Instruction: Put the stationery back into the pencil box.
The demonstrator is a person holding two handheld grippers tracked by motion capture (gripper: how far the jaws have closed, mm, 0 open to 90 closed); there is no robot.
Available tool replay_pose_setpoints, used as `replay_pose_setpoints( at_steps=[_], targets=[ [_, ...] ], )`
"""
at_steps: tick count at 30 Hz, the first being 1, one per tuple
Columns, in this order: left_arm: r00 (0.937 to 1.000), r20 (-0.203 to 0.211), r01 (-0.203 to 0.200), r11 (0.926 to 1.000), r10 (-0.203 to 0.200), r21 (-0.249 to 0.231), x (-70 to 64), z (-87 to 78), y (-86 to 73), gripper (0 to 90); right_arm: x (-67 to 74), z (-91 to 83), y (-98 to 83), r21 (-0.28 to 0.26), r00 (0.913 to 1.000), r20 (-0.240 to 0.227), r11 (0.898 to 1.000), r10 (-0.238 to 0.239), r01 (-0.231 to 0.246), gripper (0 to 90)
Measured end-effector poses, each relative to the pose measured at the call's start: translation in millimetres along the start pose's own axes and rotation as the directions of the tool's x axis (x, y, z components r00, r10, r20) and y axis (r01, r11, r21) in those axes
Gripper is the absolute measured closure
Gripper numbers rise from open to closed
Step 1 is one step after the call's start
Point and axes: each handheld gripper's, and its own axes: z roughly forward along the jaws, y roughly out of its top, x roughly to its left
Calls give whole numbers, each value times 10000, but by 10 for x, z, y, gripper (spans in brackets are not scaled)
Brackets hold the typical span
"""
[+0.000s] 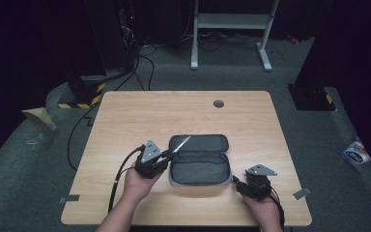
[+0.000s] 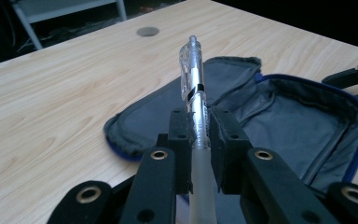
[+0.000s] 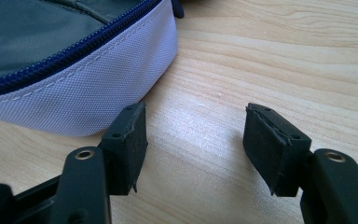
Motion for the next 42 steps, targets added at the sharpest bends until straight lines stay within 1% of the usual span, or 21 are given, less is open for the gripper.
replay_pose_setpoints(
  at_steps=[2, 4, 7, 10, 13, 20, 24, 27, 30, 31, 33, 36, 39, 42],
  targets=[
    [9999, 147, -42, 10000, 43, -63, -32, 45, 36, 792, -1, 3, 1, -12, 10000, 10, 10000, -77, 77, 392],
    [9995, 319, -66, 9999, 69, -82, -76, 98, 60, 791, 1, 0, -1, 3, 10000, -1, 10000, -36, 36, 391],
    [9978, 557, -347, 9994, 346, 1, -153, 194, 92, 792, 1, 3, 1, -3, 9999, -8, 9999, -163, 163, 391],
    [9950, 920, -385, 9992, 377, 67, -207, 286, 116, 791, 5, 4, 2, 8, 9999, -9, 9999, -162, 162, 392],
    [9929, 1108, -441, 9990, 425, 120, -247, 356, 135, 791, 7, 3, -2, -8, 9999, 3, 9999, -131, 131, 393],
    [9901, 1338, -469, 9986, 434, 231, -330, 476, 198, 791, 7, 1, -6, -32, 9999, -1, 9999, -158, 158, 395],
    [9870, 1476, -678, 9974, 635, 238, -392, 523, 237, 791, 11, -1, -11, -55, 9999, 19, 9998, -169, 169, 396],
    [9863, 1574, -550, 9981, 500, 276, -391, 555, 238, 791, 10, -6, -15, -59, 9999, -3, 9999, -153, 153, 397],
    [9851, 1650, -552, 9980, 494, 313, -385, 571, 232, 791, 9, -6, -15, -62, 9999, -10, 9999, -152, 152, 400],
    [9815, 1854, -576, 9973, 482, 455, -385, 603, 217, 791, 5, -5, -13, -56, 9998, -11, 9998, -177, 177, 402],
    [9807, 1880, -657, 9960, 531, 613, -393, 637, 197, 791, 5, -3, -11, -54, 9999, -19, 9998, -171, 171, 403],
    [9802, 1938, -588, 9939, 398, 934, -399, 697, 166, 790, 8, -3, -11, -53, 9999, -13, 9998, -169, 169, 403],
    [9789, 1993, -657, 9926, 442, 1024, -420, 725, 144, 789, 6, -4, -11, -48, 9998, -24, 9998, -178, 178, 404],
    [9780, 2013, -803, 9894, 547, 1211, -431, 749, 119, 789, 6, -4, -11, -51, 9998, -20, 9998, -183, 183, 405]
  ],
)
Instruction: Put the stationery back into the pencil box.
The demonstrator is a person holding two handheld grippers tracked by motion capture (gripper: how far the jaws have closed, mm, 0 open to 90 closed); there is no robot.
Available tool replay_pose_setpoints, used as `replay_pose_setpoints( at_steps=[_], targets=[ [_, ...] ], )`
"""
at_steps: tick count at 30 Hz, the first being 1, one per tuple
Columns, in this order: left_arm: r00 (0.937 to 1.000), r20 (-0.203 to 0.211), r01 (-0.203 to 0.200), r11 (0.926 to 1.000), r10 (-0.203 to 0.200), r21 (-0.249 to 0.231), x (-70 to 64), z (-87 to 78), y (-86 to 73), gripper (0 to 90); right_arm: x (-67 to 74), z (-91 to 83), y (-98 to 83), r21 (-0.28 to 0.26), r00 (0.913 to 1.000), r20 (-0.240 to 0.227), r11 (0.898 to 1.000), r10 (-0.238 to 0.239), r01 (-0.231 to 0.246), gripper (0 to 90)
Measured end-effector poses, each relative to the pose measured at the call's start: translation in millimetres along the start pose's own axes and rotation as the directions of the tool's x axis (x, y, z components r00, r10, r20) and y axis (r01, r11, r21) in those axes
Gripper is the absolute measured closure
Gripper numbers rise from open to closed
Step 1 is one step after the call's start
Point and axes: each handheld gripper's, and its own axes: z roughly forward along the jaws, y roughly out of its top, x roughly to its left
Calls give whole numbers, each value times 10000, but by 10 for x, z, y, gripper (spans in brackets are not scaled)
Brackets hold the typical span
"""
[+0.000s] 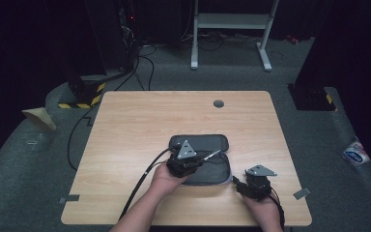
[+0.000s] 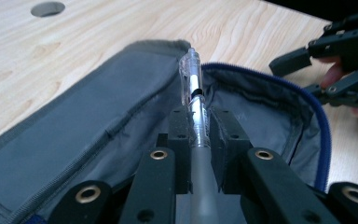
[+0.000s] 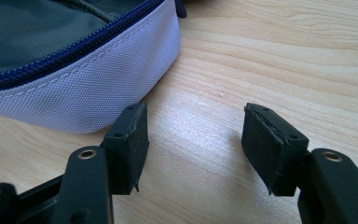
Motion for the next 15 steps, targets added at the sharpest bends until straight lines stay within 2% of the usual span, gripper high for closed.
replay_pose_setpoints(
  at_steps=[9, 13, 15],
  targets=[
    [9992, 359, -214, 9991, 201, 359, -25, 57, -50, 790, 5, 1, 0, 2, 10000, 39, 10000, -21, 21, 406],
    [9990, 397, -204, 9988, 186, 439, -29, 74, -55, 789, 10, 0, 0, 19, 10000, 50, 10000, 14, -14, 406],
    [9997, 253, -86, 9985, 72, 532, -17, 81, -59, 767, 11, 0, 0, 18, 10000, 50, 10000, 15, -15, 406]
  ],
)
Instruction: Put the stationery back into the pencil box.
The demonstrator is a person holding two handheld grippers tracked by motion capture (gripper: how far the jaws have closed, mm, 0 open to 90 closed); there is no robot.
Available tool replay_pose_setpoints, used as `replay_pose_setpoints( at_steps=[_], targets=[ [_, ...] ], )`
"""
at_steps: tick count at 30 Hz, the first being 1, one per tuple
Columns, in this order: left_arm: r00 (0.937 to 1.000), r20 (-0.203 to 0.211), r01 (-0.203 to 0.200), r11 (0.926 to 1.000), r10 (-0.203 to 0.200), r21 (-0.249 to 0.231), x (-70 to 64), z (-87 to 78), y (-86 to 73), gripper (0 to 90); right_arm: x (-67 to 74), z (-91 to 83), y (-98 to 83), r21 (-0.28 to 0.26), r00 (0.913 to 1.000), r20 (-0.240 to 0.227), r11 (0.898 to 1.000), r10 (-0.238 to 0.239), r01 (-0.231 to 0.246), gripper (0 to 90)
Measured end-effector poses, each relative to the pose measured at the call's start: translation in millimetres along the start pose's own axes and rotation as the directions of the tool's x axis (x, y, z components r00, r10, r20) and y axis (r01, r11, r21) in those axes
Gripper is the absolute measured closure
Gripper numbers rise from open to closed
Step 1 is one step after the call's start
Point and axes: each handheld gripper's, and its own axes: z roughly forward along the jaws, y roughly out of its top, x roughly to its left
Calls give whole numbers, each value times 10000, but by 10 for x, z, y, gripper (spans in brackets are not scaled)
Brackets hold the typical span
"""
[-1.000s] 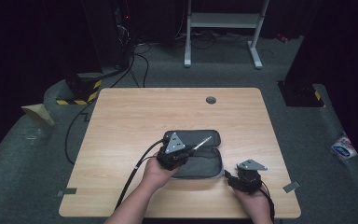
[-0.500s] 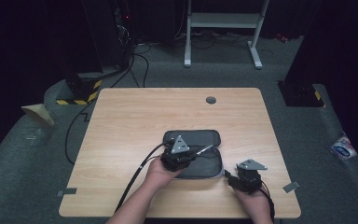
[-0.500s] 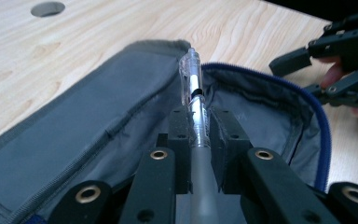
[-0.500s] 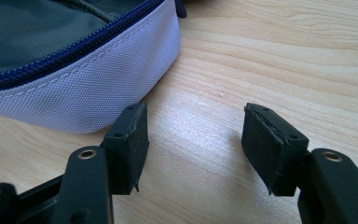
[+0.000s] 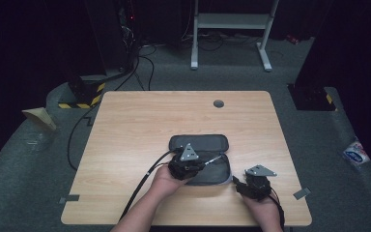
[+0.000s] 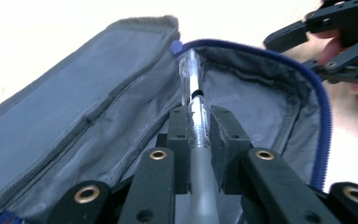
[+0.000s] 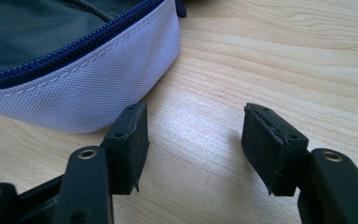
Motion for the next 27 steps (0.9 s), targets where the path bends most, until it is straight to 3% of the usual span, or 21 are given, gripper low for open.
replay_pose_setpoints(
  at_steps=[1, 15, 23, 27],
  targets=[
    [9999, -58, 91, 10000, -91, -36, 9, -5, -4, 731, 0, 0, 0, 1, 10000, 6, 10000, -10, 10, 406],
    [9952, -610, 725, 9946, -771, -745, 166, -200, -128, 678, 6, 0, -1, 8, 10000, 40, 10000, -83, 83, 406],
    [9842, -1333, 1053, 9903, -1167, -902, 353, -423, -316, 600, 13, 2, -1, 7, 9999, 78, 10000, -77, 77, 406],
    [9744, -1723, 1296, 9871, -1443, -940, 463, -559, -445, 555, 15, 2, 0, 10, 9999, 86, 10000, -79, 79, 406]
  ],
)
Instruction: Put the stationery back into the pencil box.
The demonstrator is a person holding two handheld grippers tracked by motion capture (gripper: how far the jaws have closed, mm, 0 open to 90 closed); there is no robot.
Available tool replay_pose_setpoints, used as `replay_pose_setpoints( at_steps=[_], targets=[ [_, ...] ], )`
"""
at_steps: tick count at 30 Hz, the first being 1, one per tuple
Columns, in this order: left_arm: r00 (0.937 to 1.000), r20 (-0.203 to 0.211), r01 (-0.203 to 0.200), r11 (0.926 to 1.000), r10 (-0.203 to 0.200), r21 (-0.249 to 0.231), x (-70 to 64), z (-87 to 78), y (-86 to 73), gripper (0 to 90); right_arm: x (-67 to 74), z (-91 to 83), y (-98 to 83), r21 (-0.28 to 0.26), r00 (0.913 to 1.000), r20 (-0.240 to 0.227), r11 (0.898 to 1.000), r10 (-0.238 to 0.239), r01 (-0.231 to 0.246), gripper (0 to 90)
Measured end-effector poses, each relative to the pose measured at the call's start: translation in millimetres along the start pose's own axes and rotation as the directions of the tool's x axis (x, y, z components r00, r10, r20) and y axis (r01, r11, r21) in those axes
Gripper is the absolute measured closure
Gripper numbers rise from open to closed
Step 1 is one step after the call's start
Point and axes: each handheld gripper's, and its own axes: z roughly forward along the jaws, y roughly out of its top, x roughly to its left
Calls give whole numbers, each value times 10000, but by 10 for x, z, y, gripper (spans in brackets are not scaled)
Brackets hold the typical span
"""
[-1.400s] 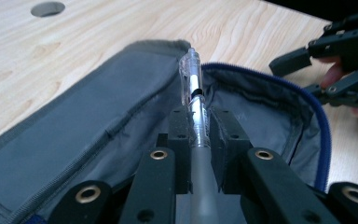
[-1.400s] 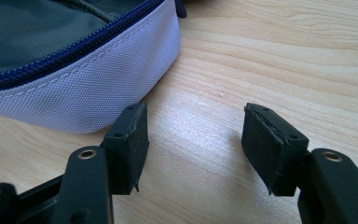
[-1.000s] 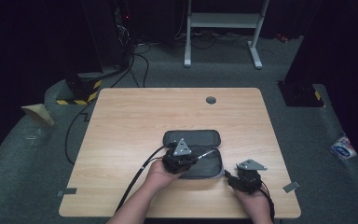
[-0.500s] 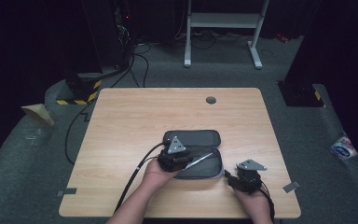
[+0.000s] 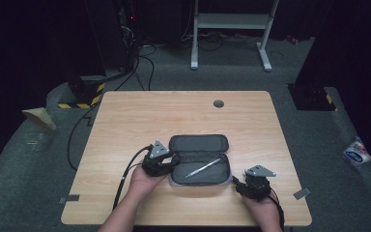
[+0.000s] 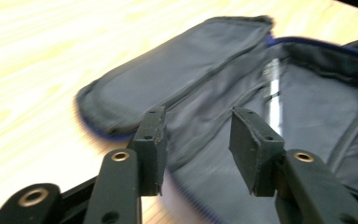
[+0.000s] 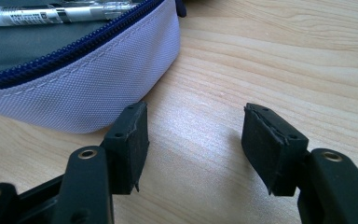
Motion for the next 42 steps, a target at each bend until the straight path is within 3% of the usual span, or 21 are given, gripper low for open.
replay_pose_setpoints(
  at_steps=[11, 16, 20, 25, 32, 35, 37, 42],
  targets=[
    [9951, -769, 624, 9980, -625, -36, 320, -260, -272, 489, 2, 1, 2, -11, 10000, 2, 10000, -35, 35, 407],
    [9861, -1274, 1075, 9942, -1063, 23, 484, -371, -401, 390, 2, 2, 2, -16, 10000, 6, 10000, -61, 61, 407],
    [9784, -1739, 1169, 9930, -1118, 189, 576, -455, -508, 348, 3, 2, 2, -17, 10000, 7, 10000, -56, 56, 407],
    [9692, -2181, 1291, 9901, -1143, 551, 639, -513, -640, 297, 6, 1, 2, -7, 10000, 11, 10000, -31, 31, 407],
    [9569, -2545, 1714, 9794, -1398, 1065, 752, -619, -871, 197, 11, 0, 1, -3, 10000, 30, 10000, 1, -1, 407],
    [9574, -2528, 1801, 9728, -1394, 1458, 777, -662, -978, 155, 13, -1, 0, 3, 10000, 39, 10000, 31, -31, 407],
    [9535, -2695, 1732, 9770, -1348, 1242, 768, -709, -1056, 116, 13, -2, -1, 0, 10000, 48, 10000, 24, -24, 407],
    [9481, -2834, 1815, 9773, -1444, 1092, 722, -757, -1094, 152, 19, -3, -1, 14, 9999, 111, 10000, 84, -84, 407]
  ],
)
